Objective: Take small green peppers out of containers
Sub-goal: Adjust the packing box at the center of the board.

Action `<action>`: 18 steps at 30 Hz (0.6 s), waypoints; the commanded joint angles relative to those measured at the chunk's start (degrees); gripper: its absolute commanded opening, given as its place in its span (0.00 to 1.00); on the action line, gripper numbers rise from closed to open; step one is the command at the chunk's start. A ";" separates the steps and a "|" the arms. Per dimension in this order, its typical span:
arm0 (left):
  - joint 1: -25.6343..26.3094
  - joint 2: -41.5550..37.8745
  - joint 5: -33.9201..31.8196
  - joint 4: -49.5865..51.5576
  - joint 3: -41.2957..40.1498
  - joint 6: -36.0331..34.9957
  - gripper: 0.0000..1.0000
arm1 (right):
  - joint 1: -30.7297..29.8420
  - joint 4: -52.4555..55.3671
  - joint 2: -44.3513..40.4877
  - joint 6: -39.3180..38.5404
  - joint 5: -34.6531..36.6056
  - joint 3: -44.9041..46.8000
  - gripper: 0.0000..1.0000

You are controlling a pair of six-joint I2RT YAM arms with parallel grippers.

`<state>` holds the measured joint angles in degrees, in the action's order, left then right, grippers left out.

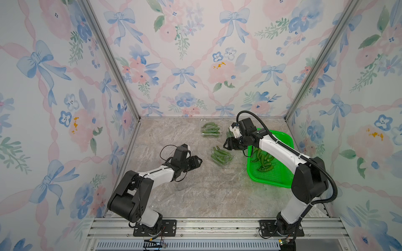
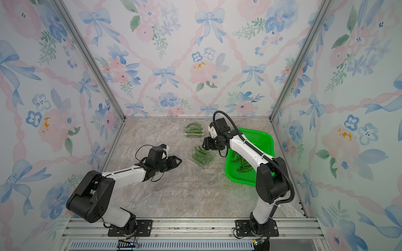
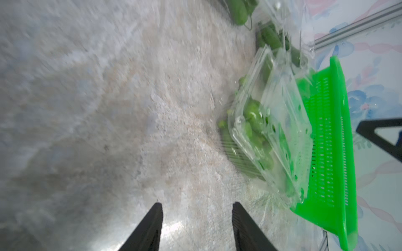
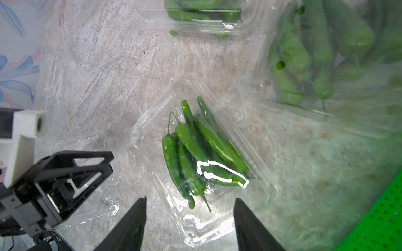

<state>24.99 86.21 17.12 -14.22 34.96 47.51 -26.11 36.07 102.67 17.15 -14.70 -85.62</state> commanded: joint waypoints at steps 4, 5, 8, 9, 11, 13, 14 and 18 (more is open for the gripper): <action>2.64 0.36 2.74 -8.78 -1.73 6.20 0.54 | 1.76 3.00 9.21 -4.95 -1.54 -7.94 0.64; 2.86 0.24 2.75 -9.25 -1.88 6.71 0.54 | 2.02 3.07 10.72 -5.04 -1.65 -9.04 0.64; 3.05 0.28 1.82 -9.82 -2.30 7.88 0.54 | 2.20 3.72 13.62 -4.88 -2.04 -11.71 0.63; 3.06 0.40 1.48 -10.00 -2.43 8.19 0.54 | 2.20 3.21 13.97 -4.75 -2.32 -11.89 0.63; 3.04 0.76 0.99 -10.78 -2.83 8.98 0.53 | 2.22 2.86 14.76 -4.46 -2.94 -12.47 0.63; 3.17 1.45 1.11 -11.66 -2.84 9.63 0.53 | 2.11 3.03 15.62 -4.19 -3.15 -13.19 0.63; 3.14 1.88 1.30 -12.14 -2.84 9.87 0.52 | 2.07 2.88 15.84 -4.06 -3.37 -13.25 0.63; 3.31 2.99 1.25 -12.83 -2.56 10.57 0.51 | 1.74 1.71 15.94 -3.31 -4.02 -12.17 0.63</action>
<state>27.90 88.20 18.68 -25.28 32.75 56.84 -24.10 37.47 117.69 13.67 -17.58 -96.97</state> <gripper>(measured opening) 0.517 0.633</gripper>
